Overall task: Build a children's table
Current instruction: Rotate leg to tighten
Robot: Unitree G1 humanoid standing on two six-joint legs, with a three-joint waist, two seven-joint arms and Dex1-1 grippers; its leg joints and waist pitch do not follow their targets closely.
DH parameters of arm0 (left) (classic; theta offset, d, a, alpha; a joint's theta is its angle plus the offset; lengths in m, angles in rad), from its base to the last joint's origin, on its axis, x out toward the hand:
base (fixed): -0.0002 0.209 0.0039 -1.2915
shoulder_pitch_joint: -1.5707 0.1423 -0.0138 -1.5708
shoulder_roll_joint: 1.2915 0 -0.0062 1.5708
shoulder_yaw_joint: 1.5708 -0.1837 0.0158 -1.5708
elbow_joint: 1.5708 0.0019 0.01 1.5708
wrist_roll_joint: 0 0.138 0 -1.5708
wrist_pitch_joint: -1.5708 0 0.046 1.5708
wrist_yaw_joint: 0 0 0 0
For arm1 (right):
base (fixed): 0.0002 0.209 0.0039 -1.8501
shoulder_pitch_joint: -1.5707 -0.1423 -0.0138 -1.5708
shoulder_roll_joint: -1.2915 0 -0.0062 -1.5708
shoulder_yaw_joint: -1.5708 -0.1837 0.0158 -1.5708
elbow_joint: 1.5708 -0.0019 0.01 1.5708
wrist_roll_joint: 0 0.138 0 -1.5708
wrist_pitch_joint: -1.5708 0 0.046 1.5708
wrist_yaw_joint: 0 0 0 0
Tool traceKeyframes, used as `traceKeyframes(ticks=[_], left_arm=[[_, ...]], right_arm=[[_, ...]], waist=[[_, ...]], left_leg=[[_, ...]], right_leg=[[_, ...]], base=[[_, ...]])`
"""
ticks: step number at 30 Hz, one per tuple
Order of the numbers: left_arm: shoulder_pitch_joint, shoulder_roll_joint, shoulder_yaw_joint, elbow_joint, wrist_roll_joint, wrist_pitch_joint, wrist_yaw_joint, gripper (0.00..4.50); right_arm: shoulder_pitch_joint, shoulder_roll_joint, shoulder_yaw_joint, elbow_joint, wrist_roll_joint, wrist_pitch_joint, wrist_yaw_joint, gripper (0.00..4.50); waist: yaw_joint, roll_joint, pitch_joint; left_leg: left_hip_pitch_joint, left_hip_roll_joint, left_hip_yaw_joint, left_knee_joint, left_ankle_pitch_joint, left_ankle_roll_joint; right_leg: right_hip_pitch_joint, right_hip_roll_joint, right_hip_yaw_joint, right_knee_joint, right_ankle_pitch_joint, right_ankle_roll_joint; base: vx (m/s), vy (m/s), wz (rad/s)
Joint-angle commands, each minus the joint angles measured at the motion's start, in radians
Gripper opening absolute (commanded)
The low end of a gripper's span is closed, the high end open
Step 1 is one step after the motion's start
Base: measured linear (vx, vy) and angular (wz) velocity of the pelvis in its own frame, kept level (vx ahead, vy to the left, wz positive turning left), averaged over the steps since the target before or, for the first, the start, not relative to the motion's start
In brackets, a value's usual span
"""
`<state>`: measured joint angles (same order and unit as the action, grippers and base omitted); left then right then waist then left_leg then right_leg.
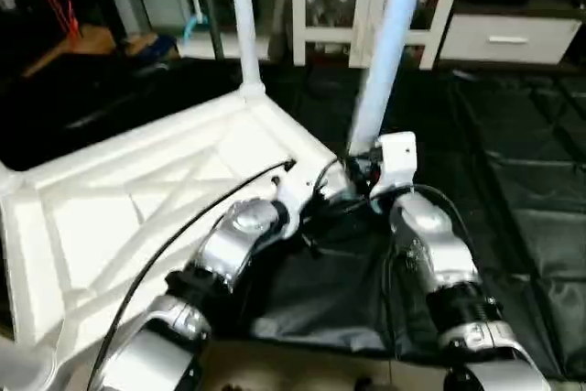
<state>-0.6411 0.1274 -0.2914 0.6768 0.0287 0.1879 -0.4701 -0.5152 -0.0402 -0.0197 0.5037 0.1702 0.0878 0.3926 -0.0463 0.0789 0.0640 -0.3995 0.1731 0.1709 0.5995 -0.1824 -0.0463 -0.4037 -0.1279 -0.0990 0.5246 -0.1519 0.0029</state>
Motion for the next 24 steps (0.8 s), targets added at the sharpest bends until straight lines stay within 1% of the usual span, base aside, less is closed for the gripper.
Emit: traceKeyframes(ticks=[1, 2, 3, 4, 5, 6, 7, 8, 9, 10, 11, 12, 13, 14, 15, 16, 18, 19, 20, 21, 22, 23, 24], left_arm=[[-0.005, 0.025, 0.045, -0.042, 0.0, -0.019, 0.022, 0.0], [-0.004, 0.026, 0.044, -0.044, 0.0, -0.018, 0.02, 0.0], [0.013, 0.046, 0.035, -0.068, -0.002, -0.022, -0.015, 0.0], [0.032, 0.065, 0.031, -0.097, -0.008, -0.016, -0.047, 0.0], [0.049, 0.081, 0.03, -0.122, -0.014, -0.012, -0.07, 0.0], [0.066, 0.097, 0.028, -0.146, -0.021, -0.014, -0.098, 0.0], [0.086, 0.114, 0.025, -0.175, -0.032, -0.01, -0.131, 0.0], [0.103, 0.131, 0.022, -0.201, -0.04, -0.005, -0.159, 0.0], [0.117, 0.144, 0.019, -0.221, -0.045, -0.003, -0.181, 0.0], [0.139, 0.165, 0.013, -0.255, -0.06, -0.013, -0.229, 0.0], [0.164, 0.186, 0.008, -0.295, -0.076, -0.014, -0.274, 0.0], [0.192, 0.211, -0.002, -0.341, -0.095, -0.027, -0.328, 0.0], [0.202, 0.219, -0.005, -0.357, -0.099, -0.032, -0.344, 0.0], [0.218, 0.231, -0.011, -0.385, -0.113, -0.022, -0.372, 0.0], [0.234, 0.242, -0.018, -0.412, -0.123, -0.015, -0.396, 0.0], [0.263, 0.263, -0.031, -0.466, -0.137, 0.004, -0.442, 0.0], [0.275, 0.273, -0.038, -0.491, -0.147, 0.013, -0.463, 0.0], [0.303, 0.292, -0.054, -0.544, -0.181, 0.035, -0.514, 0.0], [0.316, 0.3, -0.06, -0.571, -0.199, 0.047, -0.539, 0.0], [0.327, 0.309, -0.066, -0.596, -0.214, 0.062, -0.559, 0.0], [0.333, 0.314, -0.07, -0.611, -0.22, 0.071, -0.569, 0.0], [0.344, 0.322, -0.073, -0.639, -0.23, 0.086, -0.589, 0.0], [0.346, 0.322, -0.074, -0.643, -0.231, 0.088, -0.591, 0.0]], right_arm=[[-0.005, -0.001, 0.052, -0.064, 0.038, -0.013, 0.106, 2.84], [-0.004, -0.003, 0.051, -0.065, 0.039, -0.012, 0.109, 2.95], [-0.004, -0.034, 0.046, -0.078, 0.044, 0.002, 0.137, 2.99], [-0.004, -0.066, 0.038, -0.091, 0.053, 0.017, 0.167, 3.03], [-0.003, -0.096, 0.032, -0.102, 0.059, 0.032, 0.204, 3.03], [-0.001, -0.127, 0.032, -0.112, 0.063, 0.045, 0.248, 3.19], [0.005, -0.16, 0.035, -0.127, 0.07, 0.059, 0.304, 3.34], [0.012, -0.192, 0.04, -0.143, 0.079, 0.078, 0.357, 3.34], [0.018, -0.219, 0.046, -0.156, 0.087, 0.09, 0.398, 3.43], [0.028, -0.261, 0.062, -0.168, 0.083, 0.085, 0.455, 3.55], [0.039, -0.305, 0.075, -0.18, 0.084, 0.081, 0.508, 3.55], [0.048, -0.348, 0.087, -0.188, 0.082, 0.07, 0.558, 3.55], [0.051, -0.36, 0.089, -0.191, 0.082, 0.066, 0.571, 3.55], [0.056, -0.378, 0.094, -0.196, 0.085, 0.061, 0.6, 3.55], [0.062, -0.393, 0.099, -0.202, 0.09, 0.057, 0.629, 3.55], [0.072, -0.416, 0.107, -0.217, 0.101, 0.062, 0.673, 3.55], [0.077, -0.425, 0.111, -0.228, 0.11, 0.071, 0.696, 3.55], [0.093, -0.444, 0.127, -0.258, 0.126, 0.09, 0.75, 3.55], [0.102, -0.453, 0.136, -0.273, 0.132, 0.098, 0.778, 3.55], [0.113, -0.463, 0.145, -0.288, 0.14, 0.108, 0.805, 3.55], [0.12, -0.47, 0.152, -0.297, 0.141, 0.106, 0.823, 3.55], [0.132, -0.482, 0.162, -0.308, 0.146, 0.102, 0.851, 3.55], [0.134, -0.483, 0.163, -0.309, 0.146, 0.101, 0.856, 3.55]], waist=[[-0.008, -0.008, -0.068], [-0.014, -0.01, -0.068], [-0.016, -0.006, -0.069], [-0.015, -0.008, -0.069], [-0.012, -0.01, -0.069], [-0.007, -0.013, -0.068], [-0.004, -0.013, -0.068], [0.001, -0.01, -0.067], [0.004, -0.012, -0.068], [0.007, -0.012, -0.067], [0.007, -0.015, -0.066], [0.008, -0.013, -0.064], [0.01, -0.013, -0.064], [0.01, -0.016, -0.064], [0.014, -0.018, -0.066], [0.017, -0.015, -0.064], [0.024, -0.014, -0.062], [0.026, -0.017, -0.063], [0.035, -0.014, -0.064], [0.033, -0.021, -0.062], [0.04, -0.019, -0.059], [0.041, -0.023, -0.058], [0.045, -0.02, -0.059]], left_leg=[[0.013, 0.038, -0.034, -0.105, -0.548, 0.033], [0.011, 0.039, -0.037, -0.105, -0.55, 0.032], [0.015, 0.039, -0.037, -0.104, -0.56, 0.028], [0.037, 0.04, -0.033, -0.098, -0.584, 0.018], [0.041, 0.039, -0.031, -0.094, -0.581, 0.018], [0.041, 0.039, -0.028, -0.092, -0.565, 0.025], [0.039, 0.038, -0.025, -0.09, -0.549, 0.03], [0.036, 0.037, -0.024, -0.089, -0.533, 0.034], [0.034, 0.039, -0.025, -0.089, -0.522, 0.036], [0.032, 0.04, -0.024, -0.089, -0.521, 0.036], [0.032, 0.04, -0.024, -0.089, -0.519, 0.036], [0.032, 0.042, -0.025, -0.09, -0.526, 0.032], [0.034, 0.043, -0.026, -0.09, -0.535, 0.029], [0.038, 0.041, -0.024, -0.087, -0.535, 0.029], [0.037, 0.042, -0.024, -0.086, -0.525, 0.029], [0.037, 0.044, -0.025, -0.088, -0.525, 0.029], [0.038, 0.046, -0.025, -0.091, -0.527, 0.027], [0.041, 0.047, -0.024, -0.091, -0.531, 0.025], [0.047, 0.049, -0.023, -0.092, -0.531, 0.022], [0.043, 0.049, -0.022, -0.095, -0.535, 0.022], [0.047, 0.049, -0.019, -0.095, -0.544, 0.018], [0.05, 0.048, -0.017, -0.094, -0.548, 0.018], [0.054, 0.048, -0.017, -0.093, -0.55, 0.013]], right_leg=[[0.062, -0.022, -0.006, -0.054, -0.459, -0.09], [0.063, -0.024, -0.007, -0.053, -0.461, -0.09], [0.059, -0.025, -0.007, -0.055, -0.466, -0.093], [0.041, -0.025, -0.002, -0.064, -0.454, -0.121], [0.038, -0.027, -0.002, -0.064, -0.451, -0.131], [0.039, -0.028, 0.001, -0.064, -0.454, -0.143], [0.039, -0.03, 0.004, -0.063, -0.462, -0.141], [0.039, -0.03, 0.005, -0.061, -0.476, -0.137], [0.041, -0.028, 0.006, -0.058, -0.477, -0.134], [0.04, -0.029, 0.007, -0.056, -0.486, -0.13], [0.04, -0.029, 0.008, -0.057, -0.492, -0.128], [0.038, -0.028, 0.009, -0.054, -0.5, -0.129], [0.037, -0.029, 0.009, -0.054, -0.51, -0.127], [0.033, -0.028, 0.011, -0.056, -0.528, -0.126], [0.034, -0.029, 0.012, -0.053, -0.527, -0.129], [0.033, -0.028, 0.013, -0.052, -0.528, -0.129], [0.032, -0.026, 0.015, -0.052, -0.526, -0.127], [0.031, -0.024, 0.015, -0.052, -0.526, -0.128], [0.029, -0.025, 0.019, -0.049, -0.513, -0.132], [0.03, -0.021, 0.021, -0.046, -0.506, -0.138], [0.025, -0.019, 0.025, -0.046, -0.527, -0.132], [0.02, -0.018, 0.026, -0.049, -0.542, -0.13], [0.021, -0.019, 0.027, -0.051, -0.561, -0.122]], base=[[0.0, 0.0, 0.0], [-0.007, -0.005, -0.19], [0.0, 0.0, 0.0], [0.0, 0.0, 0.0], [0.0, 0.0, 0.0], [0.0, 0.0, 0.0], [0.0, 0.0, 0.0], [0.0, 0.0, 0.0], [0.0, 0.0, 0.0], [0.0, 0.0, 0.0], [0.0, 0.0, 0.0], [0.0, 0.0, 0.0], [0.0, 0.0, 0.0], [0.0, 0.0, 0.0], [0.0, 0.0, 0.0], [0.0, 0.0, 0.0], [0.0, 0.0, 0.0], [0.0, 0.0, 0.0], [0.0, 0.0, 0.0], [0.0, 0.0, 0.0], [0.0, 0.0, 0.0], [0.0, 0.0, 0.0], [0.0, 0.0, 0.0]])
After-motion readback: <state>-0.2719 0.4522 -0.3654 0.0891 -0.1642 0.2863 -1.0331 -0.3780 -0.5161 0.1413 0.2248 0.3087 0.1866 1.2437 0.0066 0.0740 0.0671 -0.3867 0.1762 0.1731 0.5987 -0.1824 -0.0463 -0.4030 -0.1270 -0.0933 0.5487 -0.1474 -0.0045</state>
